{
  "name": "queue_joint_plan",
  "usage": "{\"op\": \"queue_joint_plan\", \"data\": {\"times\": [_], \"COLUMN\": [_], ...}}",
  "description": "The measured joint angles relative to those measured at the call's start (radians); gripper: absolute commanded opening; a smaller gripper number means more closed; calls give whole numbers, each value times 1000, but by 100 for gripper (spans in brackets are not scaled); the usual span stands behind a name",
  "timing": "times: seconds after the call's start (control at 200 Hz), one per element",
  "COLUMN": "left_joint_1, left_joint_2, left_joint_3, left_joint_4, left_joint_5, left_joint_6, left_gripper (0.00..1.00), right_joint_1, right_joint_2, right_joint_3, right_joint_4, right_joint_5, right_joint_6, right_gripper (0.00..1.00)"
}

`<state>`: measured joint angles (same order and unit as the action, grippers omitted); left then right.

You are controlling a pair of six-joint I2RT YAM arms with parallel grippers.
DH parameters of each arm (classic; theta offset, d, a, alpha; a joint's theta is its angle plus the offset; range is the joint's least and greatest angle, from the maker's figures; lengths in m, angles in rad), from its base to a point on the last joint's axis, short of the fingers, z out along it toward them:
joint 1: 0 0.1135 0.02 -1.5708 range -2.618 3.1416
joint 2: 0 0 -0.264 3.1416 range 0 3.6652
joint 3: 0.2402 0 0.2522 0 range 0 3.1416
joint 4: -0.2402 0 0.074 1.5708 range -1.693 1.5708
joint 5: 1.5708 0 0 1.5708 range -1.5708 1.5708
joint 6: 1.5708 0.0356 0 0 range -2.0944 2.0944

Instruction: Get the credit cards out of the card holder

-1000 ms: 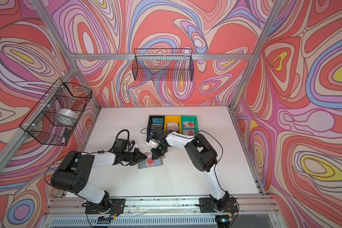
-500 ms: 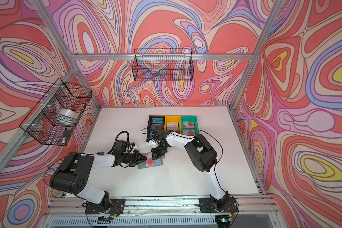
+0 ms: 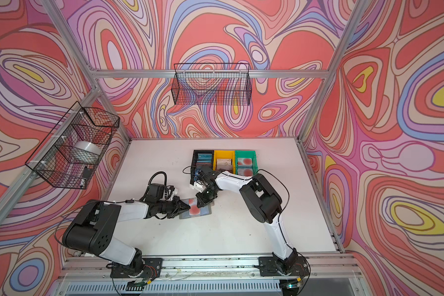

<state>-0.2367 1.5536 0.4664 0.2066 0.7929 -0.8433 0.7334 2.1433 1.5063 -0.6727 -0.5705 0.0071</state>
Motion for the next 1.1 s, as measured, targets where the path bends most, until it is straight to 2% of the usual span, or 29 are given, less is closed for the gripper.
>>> {"op": "queue_joint_plan", "data": {"times": [0.19, 0.576, 1.102], "left_joint_1": [0, 6, 53], "left_joint_2": [0, -23, -109], "left_joint_3": [-1, -5, -5], "left_joint_4": [3, -12, -160], "left_joint_5": [2, 3, -9], "left_joint_6": [0, 13, 77], "left_gripper": [0, 0, 0], "right_joint_1": [0, 0, 1], "right_joint_2": [0, 1, 6], "right_joint_3": [0, 0, 7], "right_joint_4": [0, 0, -15], "right_joint_5": [-3, -7, -2], "right_joint_6": [3, 4, 6], "right_gripper": [5, 6, 6]}}
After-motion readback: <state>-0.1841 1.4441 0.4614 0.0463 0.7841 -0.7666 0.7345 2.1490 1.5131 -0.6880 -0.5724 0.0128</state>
